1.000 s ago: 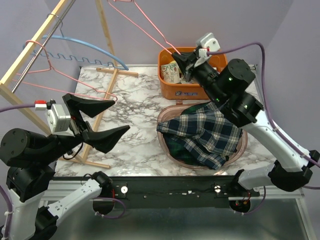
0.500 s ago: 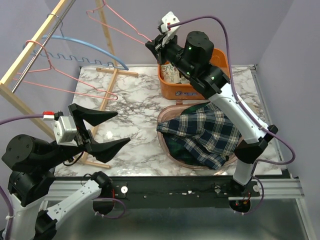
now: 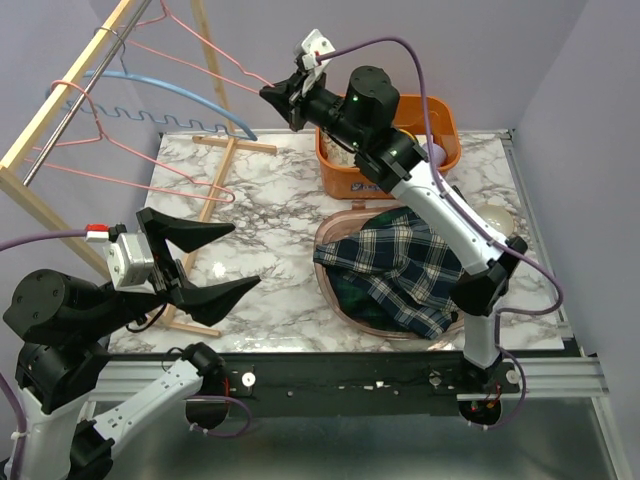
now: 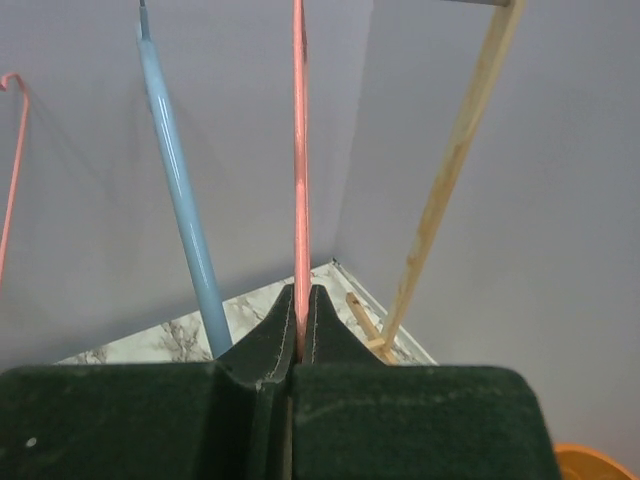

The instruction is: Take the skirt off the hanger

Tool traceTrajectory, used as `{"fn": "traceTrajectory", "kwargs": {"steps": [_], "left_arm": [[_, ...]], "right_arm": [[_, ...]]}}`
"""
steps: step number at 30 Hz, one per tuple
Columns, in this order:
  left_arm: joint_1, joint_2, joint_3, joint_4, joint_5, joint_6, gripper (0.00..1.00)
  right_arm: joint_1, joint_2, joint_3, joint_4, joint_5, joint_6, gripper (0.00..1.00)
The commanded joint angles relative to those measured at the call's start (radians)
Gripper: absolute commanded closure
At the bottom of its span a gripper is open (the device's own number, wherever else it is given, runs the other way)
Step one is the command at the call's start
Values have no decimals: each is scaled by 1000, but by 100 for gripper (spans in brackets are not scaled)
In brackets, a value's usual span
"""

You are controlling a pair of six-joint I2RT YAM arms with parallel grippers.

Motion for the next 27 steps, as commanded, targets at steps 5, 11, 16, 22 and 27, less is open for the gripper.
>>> {"fn": "traceTrajectory", "kwargs": {"steps": [5, 11, 16, 22, 27], "left_arm": [[3, 7, 22, -18, 21, 8, 1], [3, 4, 19, -18, 23, 6, 1], [3, 3, 14, -14, 13, 8, 1], [3, 24, 14, 9, 1, -3, 1], [3, 43, 29, 12, -52, 6, 1]], "right_arm": [[-5, 143, 92, 151, -50, 65, 99], [-5, 190, 92, 198, -24, 85, 99], [-5, 193, 77, 167, 22, 87, 92], [-8, 28, -77, 166, 77, 76, 43], [-8, -191, -262, 55, 172, 93, 7]]}}
